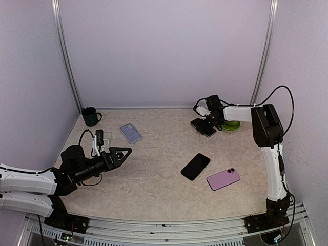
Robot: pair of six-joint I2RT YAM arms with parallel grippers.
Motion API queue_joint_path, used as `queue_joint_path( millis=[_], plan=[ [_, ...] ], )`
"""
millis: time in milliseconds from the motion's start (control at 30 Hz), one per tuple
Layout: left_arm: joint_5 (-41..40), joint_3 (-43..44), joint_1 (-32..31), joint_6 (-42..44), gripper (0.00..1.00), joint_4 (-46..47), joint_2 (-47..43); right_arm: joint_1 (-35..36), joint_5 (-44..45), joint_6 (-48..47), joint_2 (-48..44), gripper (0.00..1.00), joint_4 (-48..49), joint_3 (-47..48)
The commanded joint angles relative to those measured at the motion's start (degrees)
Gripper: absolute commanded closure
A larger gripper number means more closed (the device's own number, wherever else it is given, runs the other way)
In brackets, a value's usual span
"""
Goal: Put the phone into the phone case
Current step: Place the phone with the phone case at the corner of the board, then adjust the phone at the center of the board.
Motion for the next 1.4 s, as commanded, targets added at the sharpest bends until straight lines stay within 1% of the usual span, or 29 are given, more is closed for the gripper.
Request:
queue_joint_path(
  millis=[0,67,100,167,267,300,400,567,667,767,900,1000,1167,1367],
  plan=[
    [-0.49,2.22,0.33,0.26,0.01,0.99,0.20,-0.81,1.49,0.68,-0.55,0.11,-1.55,0.31],
    [-0.94,2.70,0.39,0.44,0.01,0.27,0.21,-0.71,1.98,1.43,-2.37,0.10,-1.26,0.18],
    [-1.22,2.88,0.39,0.53,0.01,0.11,0.21,-0.72,2.37,1.96,-3.49,0.06,-1.01,-0.04],
    [-1.61,3.17,0.46,0.59,0.01,-0.27,0.14,-0.71,2.39,3.41,-5.99,0.05,-0.18,-0.84],
    [-3.21,2.97,0.86,-0.21,0.01,-0.50,-0.11,-0.70,1.64,6.33,-10.61,0.02,2.28,-3.96],
    [-3.50,2.96,1.03,-0.19,0.01,-0.68,-0.13,-0.66,1.29,8.12,-12.15,0.01,3.07,-5.21],
    [-4.71,3.18,1.33,-0.24,0.01,-1.31,0.11,-0.64,1.05,14.24,-16.61,0.00,5.71,-9.60],
    [-6.23,3.32,1.53,-0.33,0.01,-1.69,0.39,-0.47,0.91,27.11,-25.38,0.00,16.29,-21.67],
    [-6.84,3.23,1.70,-0.72,0.01,-1.69,0.72,-0.67,-2.29,32.42,-29.52,0.00,19.95,-27.00],
    [-7.60,3.00,1.86,-1.27,0.01,-1.78,1.09,-0.81,-5.61,32.82,-31.29,0.00,20.73,-29.19],
    [-8.88,2.62,1.97,-1.86,0.01,-2.04,1.27,-0.80,-5.48,34.75,-34.49,0.00,22.83,-33.83],
    [-11.78,2.40,2.00,-3.12,0.01,-3.87,0.93,-0.76,-5.41,35.92,-37.76,0.00,25.14,-38.01],
    [-16.74,2.14,2.13,-4.58,0.01,-6.46,-0.25,-0.81,-7.31,36.73,-41.03,0.01,23.74,-40.47],
    [-22.65,3.56,2.13,-6.30,0.01,-11.70,-0.62,0.07,-7.96,36.92,-42.08,0.01,21.29,-43.14]
  ],
)
